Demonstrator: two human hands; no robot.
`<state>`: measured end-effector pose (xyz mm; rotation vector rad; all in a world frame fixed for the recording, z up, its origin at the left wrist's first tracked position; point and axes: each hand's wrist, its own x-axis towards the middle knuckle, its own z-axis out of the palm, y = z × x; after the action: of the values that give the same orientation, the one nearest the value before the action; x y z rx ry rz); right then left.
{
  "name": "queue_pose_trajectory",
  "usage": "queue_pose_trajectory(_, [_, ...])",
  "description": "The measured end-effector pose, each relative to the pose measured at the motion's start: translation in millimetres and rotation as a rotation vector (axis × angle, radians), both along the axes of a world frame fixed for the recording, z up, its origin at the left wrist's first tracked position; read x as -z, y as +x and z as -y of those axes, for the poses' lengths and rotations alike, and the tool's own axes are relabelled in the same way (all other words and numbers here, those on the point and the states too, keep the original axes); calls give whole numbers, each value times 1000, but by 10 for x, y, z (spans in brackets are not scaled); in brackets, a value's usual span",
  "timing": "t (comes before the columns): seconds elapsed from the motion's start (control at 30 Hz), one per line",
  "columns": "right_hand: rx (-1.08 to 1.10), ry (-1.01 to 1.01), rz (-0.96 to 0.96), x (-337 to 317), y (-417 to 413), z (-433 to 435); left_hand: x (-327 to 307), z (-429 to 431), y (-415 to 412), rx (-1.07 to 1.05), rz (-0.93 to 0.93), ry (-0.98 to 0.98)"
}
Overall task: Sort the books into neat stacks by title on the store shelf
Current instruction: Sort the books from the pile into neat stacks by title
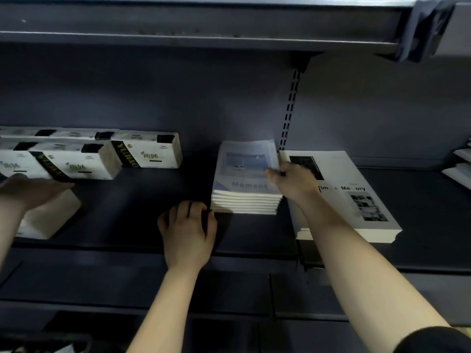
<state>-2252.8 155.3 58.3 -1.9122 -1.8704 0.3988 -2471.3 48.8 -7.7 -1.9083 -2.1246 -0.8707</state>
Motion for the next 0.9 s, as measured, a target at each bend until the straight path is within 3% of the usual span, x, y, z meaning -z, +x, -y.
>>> queue_pose_trajectory(0.57, [61, 28, -48, 0, -51, 34, -24, 15, 0, -8, 54, 9])
queue_pose_trajectory(0.8, [76, 37, 189, -105, -27, 103, -200, 58, 3, -1, 313, 92])
queue_pose_trajectory(0.9, [75, 76, 140, -130, 53, 149, -324, 54, 91, 38, 184, 94])
